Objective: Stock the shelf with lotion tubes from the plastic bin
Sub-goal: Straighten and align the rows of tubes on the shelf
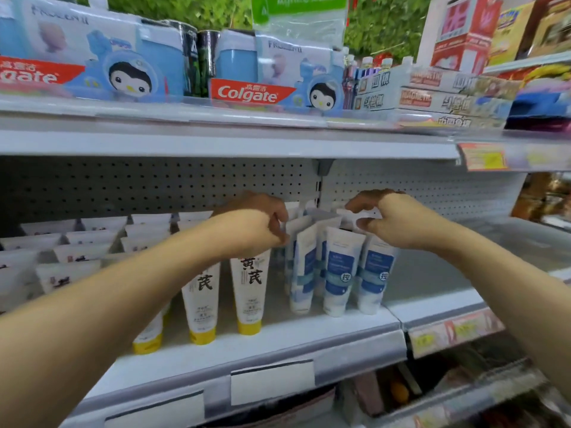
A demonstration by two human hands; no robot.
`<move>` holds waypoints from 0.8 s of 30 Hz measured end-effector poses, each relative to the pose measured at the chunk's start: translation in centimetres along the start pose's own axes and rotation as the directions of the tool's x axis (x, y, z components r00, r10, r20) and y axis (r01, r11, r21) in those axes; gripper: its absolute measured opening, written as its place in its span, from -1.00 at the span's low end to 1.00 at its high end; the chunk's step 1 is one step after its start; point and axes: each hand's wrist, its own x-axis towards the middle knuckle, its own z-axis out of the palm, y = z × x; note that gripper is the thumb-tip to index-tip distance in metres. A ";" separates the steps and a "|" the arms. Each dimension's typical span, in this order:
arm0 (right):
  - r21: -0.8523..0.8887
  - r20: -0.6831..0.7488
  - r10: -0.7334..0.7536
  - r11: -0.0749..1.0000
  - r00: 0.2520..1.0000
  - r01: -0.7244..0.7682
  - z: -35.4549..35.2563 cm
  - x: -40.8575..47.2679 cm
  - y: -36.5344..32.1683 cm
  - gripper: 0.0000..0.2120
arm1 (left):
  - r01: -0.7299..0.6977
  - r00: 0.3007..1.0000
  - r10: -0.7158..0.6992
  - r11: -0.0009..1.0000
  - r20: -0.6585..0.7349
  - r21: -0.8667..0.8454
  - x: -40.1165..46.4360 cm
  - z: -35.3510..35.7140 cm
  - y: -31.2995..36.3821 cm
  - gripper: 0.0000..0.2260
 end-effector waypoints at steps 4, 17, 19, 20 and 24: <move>0.026 0.016 -0.053 0.998 0.998 0.053 0.6 0.8 1.9 -0.73 | 0.106 0.994 -0.104 0.992 -0.027 0.074 2.5 1.9 2.3 -0.64; -0.091 0.214 -0.312 0.937 0.925 0.337 2.4 3.4 3.4 -0.70 | 0.238 0.970 -0.242 0.943 -0.013 0.231 4.3 4.1 4.0 -0.85; -0.068 0.231 -0.348 0.926 0.909 0.371 2.5 3.5 3.4 -0.76 | 0.237 0.970 -0.241 0.945 -0.011 0.226 3.8 3.9 3.9 -0.86; -0.048 0.226 -0.367 0.921 0.902 0.387 2.5 3.5 3.4 -0.82 | 0.233 0.972 -0.236 0.946 -0.012 0.226 3.7 3.9 3.9 -0.86; 0.049 0.213 -0.412 0.910 0.886 0.412 2.6 3.6 3.5 -0.95 | 0.215 0.976 -0.217 0.956 -0.014 0.199 3.2 3.8 4.0 -0.91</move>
